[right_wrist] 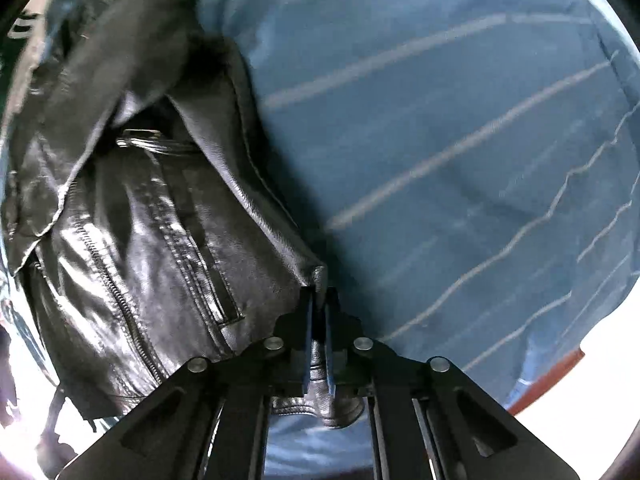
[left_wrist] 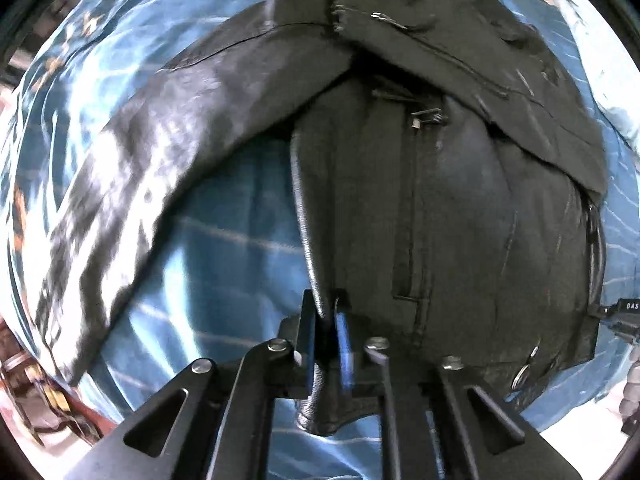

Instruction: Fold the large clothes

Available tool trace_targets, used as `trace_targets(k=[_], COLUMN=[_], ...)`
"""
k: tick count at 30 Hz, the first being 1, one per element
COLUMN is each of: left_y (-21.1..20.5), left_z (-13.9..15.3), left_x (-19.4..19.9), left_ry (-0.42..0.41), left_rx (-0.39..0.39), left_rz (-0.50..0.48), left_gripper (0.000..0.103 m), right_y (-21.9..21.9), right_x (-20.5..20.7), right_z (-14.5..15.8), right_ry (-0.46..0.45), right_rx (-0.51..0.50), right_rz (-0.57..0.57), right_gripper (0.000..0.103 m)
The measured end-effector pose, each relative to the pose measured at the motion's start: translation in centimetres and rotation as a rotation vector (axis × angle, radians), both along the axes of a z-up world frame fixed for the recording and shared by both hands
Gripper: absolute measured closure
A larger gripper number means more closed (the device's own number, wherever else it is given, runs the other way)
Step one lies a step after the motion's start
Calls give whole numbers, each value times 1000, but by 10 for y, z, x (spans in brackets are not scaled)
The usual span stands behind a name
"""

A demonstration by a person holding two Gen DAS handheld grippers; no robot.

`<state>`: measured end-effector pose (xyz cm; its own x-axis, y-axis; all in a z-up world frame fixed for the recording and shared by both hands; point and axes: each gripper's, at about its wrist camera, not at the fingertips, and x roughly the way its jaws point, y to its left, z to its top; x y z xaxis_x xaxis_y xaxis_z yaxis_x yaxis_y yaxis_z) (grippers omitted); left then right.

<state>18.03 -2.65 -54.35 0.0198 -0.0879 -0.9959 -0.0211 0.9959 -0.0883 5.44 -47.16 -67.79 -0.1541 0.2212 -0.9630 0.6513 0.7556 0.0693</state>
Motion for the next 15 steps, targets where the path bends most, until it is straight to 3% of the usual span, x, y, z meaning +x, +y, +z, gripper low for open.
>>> trace_targets(k=[2, 4, 5, 6, 7, 8, 11, 13, 15], left_y=[10, 26, 35, 49, 62, 74, 118, 149, 181], left_z=[9, 16, 24, 32, 36, 38, 28, 15, 0], left_x=[-2, -3, -7, -13, -18, -23, -44, -62, -87], left_ry=[-7, -20, -38, -55, -60, -63, -56, -26, -45], left_rx=[-35, -11, -8, -7, -2, -5, -42, -100, -161], left_rz=[57, 130, 178, 245, 299, 344, 550, 730, 965], left_gripper=[86, 83, 79, 61, 44, 13, 9, 9, 11], right_y=[-5, -4, 0, 7, 14, 21, 47, 68, 95], right_x=[-3, 0, 1, 3, 3, 5, 26, 49, 83], right_z=[8, 25, 36, 45, 53, 59, 69, 67, 63], right_ry=[-8, -52, -79, -107, -135, -159, -199, -209, -233], right_rx=[-1, -27, -45, -55, -63, -70, -28, 22, 43], right_rz=[6, 36, 59, 83, 107, 127, 168, 180, 193], right_gripper=[87, 64, 57, 47, 43, 42, 41, 41, 41])
